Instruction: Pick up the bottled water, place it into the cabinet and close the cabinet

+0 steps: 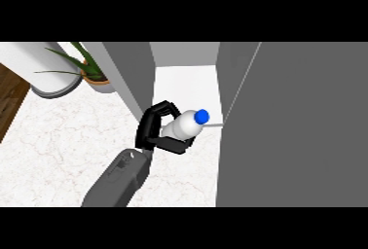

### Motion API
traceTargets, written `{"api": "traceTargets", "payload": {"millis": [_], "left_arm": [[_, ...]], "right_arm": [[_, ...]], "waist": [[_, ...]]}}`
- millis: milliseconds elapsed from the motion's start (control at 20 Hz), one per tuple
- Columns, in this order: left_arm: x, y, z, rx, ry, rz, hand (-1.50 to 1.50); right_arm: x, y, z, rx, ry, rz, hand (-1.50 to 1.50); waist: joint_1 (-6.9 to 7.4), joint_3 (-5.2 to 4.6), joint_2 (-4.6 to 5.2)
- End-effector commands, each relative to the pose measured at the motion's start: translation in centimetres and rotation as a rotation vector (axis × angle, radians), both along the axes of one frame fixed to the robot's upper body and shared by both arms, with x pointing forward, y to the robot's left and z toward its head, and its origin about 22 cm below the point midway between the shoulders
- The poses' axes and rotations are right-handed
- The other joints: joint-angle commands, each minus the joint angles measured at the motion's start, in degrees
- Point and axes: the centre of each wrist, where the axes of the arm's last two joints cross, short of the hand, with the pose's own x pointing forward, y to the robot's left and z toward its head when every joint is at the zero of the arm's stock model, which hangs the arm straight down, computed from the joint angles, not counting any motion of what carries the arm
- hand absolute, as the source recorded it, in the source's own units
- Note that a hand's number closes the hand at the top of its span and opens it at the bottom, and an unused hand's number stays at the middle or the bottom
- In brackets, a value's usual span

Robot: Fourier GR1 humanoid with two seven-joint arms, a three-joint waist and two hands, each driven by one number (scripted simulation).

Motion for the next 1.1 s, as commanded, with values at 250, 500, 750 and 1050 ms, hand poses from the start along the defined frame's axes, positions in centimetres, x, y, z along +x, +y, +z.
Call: {"api": "traceTargets", "payload": {"millis": [250,500,750,1050], "left_arm": [[4.0,-4.3,6.1,0.038,0.044,0.079,1.50],[6.2,-4.0,6.7,0.042,0.088,0.123,1.50],[7.8,-4.1,7.7,0.119,0.105,0.247,1.50],[9.0,-3.2,7.2,0.327,0.051,0.406,1.50]], "right_arm": [[0.0,-0.3,2.5,0.041,-0.052,-0.017,-1.50],[-0.1,-0.9,1.5,0.053,-0.044,0.001,-1.50],[0.0,-1.1,1.8,0.045,-0.039,-0.002,-1.50],[-0.2,-1.8,1.0,0.018,-0.041,0.007,-1.50]], "waist": [[-0.43,-0.02,0.35],[-1.22,-0.01,0.73],[-1.68,0.00,1.01],[-2.02,0.06,1.09]]}}
